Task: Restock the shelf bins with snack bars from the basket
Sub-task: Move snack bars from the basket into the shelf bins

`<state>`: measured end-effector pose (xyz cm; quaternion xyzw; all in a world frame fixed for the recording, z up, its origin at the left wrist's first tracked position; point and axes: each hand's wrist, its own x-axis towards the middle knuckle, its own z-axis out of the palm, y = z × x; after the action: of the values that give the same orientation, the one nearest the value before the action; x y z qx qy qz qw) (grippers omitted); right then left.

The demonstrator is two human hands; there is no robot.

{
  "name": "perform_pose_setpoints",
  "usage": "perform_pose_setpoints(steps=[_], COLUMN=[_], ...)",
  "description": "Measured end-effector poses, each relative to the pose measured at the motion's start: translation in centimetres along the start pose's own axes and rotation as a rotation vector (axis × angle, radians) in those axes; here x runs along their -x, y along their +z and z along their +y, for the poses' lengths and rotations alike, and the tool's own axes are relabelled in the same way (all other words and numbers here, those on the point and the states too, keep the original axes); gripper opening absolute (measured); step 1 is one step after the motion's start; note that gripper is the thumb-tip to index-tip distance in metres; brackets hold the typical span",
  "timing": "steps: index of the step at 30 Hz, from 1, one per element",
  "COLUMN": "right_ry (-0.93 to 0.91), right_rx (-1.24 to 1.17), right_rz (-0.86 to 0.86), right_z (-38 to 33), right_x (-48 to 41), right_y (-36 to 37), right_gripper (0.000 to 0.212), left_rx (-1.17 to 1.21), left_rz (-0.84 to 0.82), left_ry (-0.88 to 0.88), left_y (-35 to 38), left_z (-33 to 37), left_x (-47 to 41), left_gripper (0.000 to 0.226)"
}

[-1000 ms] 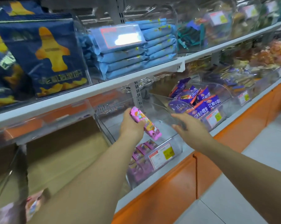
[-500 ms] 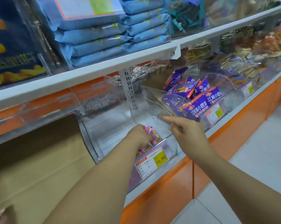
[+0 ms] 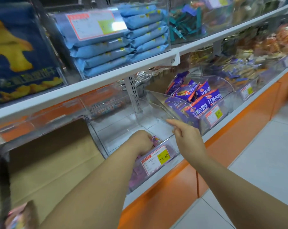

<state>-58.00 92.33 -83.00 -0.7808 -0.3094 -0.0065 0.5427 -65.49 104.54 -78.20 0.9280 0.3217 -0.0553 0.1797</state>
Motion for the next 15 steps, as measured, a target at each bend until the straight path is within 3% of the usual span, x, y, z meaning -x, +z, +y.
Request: perform_pose_setpoints(steps=[6, 10, 15], right_ry=[-0.075, -0.193, -0.236], right_rx=[-0.026, -0.069, -0.072], right_rz=[0.057, 0.083, -0.118], right_z=[-1.1, -1.2, -2.5], right_x=[4.8, 10.2, 17.2], right_y=[-0.2, -0.3, 1.2], right_gripper=[0.035, 0.032, 0.027], left_rx=[0.421, 0.521, 0.441], left_rz=[0.335, 0.533, 0.478], left_ry=[0.113, 0.262, 0.305], left_y=[-1.2, -0.3, 4.2], left_z=[-0.6, -2.2, -7.7], left_x=[5.9, 12.3, 18.8], left_gripper=[0.033, 0.031, 0.039])
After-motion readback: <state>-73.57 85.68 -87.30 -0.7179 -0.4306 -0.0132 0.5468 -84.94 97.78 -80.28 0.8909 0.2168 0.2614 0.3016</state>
